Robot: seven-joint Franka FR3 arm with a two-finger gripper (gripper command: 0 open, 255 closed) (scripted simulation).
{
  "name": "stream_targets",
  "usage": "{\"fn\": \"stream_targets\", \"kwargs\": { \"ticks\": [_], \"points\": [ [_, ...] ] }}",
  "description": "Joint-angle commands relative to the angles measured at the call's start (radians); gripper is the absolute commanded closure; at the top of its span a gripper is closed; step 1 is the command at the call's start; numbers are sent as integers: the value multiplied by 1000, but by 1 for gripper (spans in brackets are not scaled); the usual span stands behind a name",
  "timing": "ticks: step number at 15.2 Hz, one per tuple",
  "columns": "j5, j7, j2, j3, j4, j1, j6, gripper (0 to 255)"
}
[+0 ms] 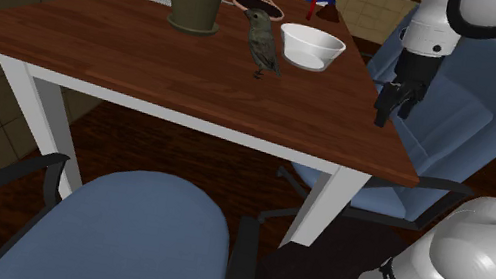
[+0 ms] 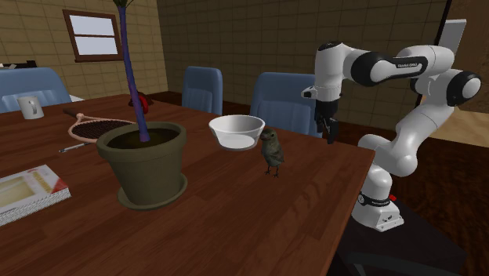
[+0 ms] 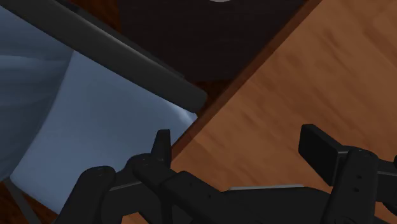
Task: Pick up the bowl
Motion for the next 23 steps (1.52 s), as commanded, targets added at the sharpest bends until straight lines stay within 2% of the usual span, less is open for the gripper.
{"fn": "stream_targets", "kwargs": {
  "ticks": [1, 6, 12, 18, 23],
  "points": [
    [0, 0, 0, 0, 0, 0, 0, 0],
    [-33, -1, 186, 29, 151, 6, 58, 0],
    [-84, 3, 403, 67, 364, 10, 85, 0],
    [-151, 10, 621, 109, 619, 18, 67, 0],
    [-226, 11, 818, 142, 879, 39, 14, 0]
  ]
}}
